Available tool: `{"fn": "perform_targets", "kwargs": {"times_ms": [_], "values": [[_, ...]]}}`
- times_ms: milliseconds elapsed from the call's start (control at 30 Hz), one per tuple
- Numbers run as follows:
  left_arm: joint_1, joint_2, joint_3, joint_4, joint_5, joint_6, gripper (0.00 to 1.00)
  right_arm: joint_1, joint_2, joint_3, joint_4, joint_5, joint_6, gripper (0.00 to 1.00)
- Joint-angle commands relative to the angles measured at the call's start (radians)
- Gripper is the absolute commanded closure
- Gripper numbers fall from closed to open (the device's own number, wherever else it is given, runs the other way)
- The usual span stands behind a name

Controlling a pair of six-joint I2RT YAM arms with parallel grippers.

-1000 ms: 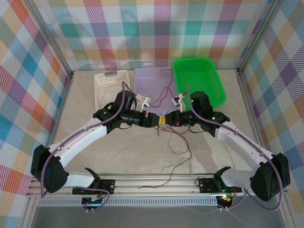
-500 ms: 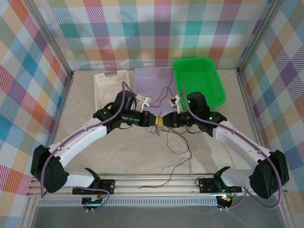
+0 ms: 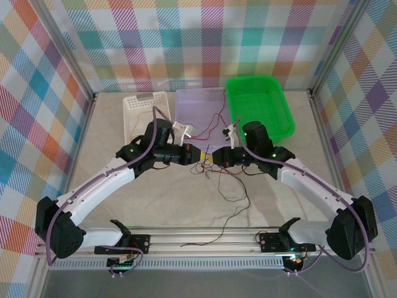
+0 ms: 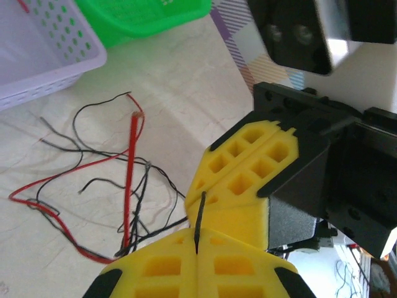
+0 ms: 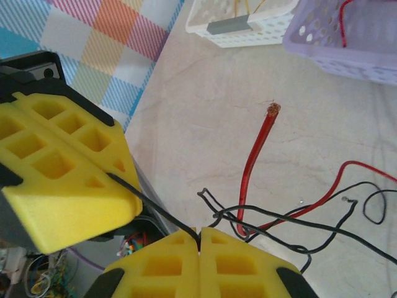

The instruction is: Untangle the cables

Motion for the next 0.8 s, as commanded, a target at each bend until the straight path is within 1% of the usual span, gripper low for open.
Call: {"fn": "perform_targets", "kwargs": {"times_ms": [0, 133, 300, 333, 367, 400, 467, 500, 567, 667, 733, 767], "values": [[0.068, -0.079, -0.041, 0.089, -0.065, -0.083, 1.00, -0.014, -0.012, -0.043, -0.084, 0.116, -0.034, 1.00], [0.122, -0.137, -0.091, 0.157, -0.078, -0.137, 1.00, -0.029, -0.015, -0.069, -0.108, 0.180, -0.036, 1.00], [0.147, -0.190, -0.113, 0.187, -0.095, -0.150, 1.00, -0.071, -0.028, -0.130, -0.113, 0.231, -0.005, 1.00], [0.148, -0.193, -0.119, 0.201, -0.085, -0.154, 1.00, -0.074, -0.034, -0.141, -0.106, 0.229, -0.003, 0.98], [0.150, -0.195, -0.124, 0.209, -0.076, -0.158, 1.00, -0.074, -0.040, -0.153, -0.095, 0.218, -0.007, 0.93], [0.151, -0.193, -0.122, 0.211, -0.071, -0.158, 1.00, -0.074, -0.045, -0.165, -0.084, 0.203, -0.012, 0.85], [0.151, -0.189, -0.121, 0.217, -0.065, -0.163, 1.00, -0.073, -0.054, -0.190, -0.068, 0.179, -0.013, 0.65], [0.151, -0.187, -0.122, 0.222, -0.060, -0.166, 1.00, -0.074, -0.055, -0.208, -0.051, 0.151, -0.018, 0.58], [0.152, -0.191, -0.128, 0.239, -0.051, -0.172, 1.00, -0.073, -0.050, -0.247, -0.010, 0.104, -0.025, 0.52], [0.156, -0.202, -0.132, 0.253, -0.052, -0.177, 1.00, -0.066, -0.041, -0.288, -0.007, 0.102, -0.043, 0.44], [0.160, -0.207, -0.132, 0.252, -0.054, -0.177, 1.00, -0.050, -0.043, -0.304, -0.040, 0.151, -0.051, 0.41], [0.160, -0.208, -0.132, 0.250, -0.054, -0.177, 1.00, -0.042, -0.045, -0.308, -0.070, 0.199, -0.043, 0.41]]}}
